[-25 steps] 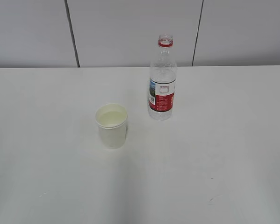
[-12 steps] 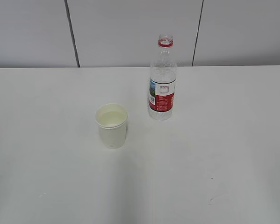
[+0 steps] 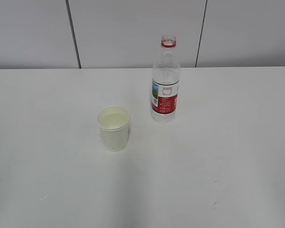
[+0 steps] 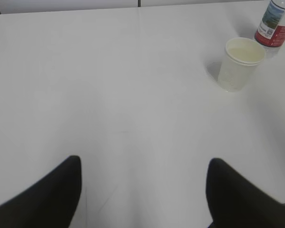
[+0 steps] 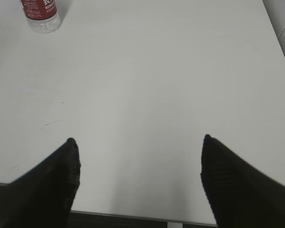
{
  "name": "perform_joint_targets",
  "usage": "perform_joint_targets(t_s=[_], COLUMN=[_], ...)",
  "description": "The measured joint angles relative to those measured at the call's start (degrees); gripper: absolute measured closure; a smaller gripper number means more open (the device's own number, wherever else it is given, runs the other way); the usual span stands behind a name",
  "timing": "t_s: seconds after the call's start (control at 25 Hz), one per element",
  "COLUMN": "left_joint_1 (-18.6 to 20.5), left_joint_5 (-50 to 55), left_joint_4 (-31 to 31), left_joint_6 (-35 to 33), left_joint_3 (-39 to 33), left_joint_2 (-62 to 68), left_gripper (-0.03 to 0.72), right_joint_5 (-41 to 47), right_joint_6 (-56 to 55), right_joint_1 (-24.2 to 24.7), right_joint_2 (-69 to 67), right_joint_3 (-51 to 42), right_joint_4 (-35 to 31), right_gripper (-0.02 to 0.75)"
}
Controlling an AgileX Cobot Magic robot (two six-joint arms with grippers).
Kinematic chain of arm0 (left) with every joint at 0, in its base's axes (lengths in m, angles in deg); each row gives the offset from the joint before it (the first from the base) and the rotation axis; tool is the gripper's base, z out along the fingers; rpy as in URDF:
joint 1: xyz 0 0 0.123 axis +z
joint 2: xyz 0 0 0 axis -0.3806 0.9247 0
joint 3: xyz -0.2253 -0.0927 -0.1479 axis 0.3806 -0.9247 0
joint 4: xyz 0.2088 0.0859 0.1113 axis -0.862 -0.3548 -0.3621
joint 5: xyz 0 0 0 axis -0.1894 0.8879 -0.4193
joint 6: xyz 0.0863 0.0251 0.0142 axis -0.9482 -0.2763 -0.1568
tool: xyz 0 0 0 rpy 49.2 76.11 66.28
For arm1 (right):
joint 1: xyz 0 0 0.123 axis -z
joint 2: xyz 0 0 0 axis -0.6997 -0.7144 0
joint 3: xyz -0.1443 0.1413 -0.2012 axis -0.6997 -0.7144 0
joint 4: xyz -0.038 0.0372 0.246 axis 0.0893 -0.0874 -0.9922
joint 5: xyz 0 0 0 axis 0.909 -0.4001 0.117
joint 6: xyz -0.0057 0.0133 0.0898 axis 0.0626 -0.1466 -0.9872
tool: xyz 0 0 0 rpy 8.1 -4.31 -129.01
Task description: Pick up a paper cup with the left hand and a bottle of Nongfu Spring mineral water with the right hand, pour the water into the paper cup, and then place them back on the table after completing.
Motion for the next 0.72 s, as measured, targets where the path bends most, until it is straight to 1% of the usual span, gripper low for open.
perform_joint_targets(t_s=[0.72], left_joint_1=[0.0], left_joint_5=[0.0], left_joint_4=[0.0], left_joint_6=[0.0], left_joint_3=[0.0], left_joint_2=[0.0], left_gripper=[0.188], right_joint_5=[0.0], right_joint_6=[0.0], right_joint_1=[0.0], right_joint_2=[0.0], right_joint_3=[0.0], right_joint_4=[0.0], right_gripper=[0.15])
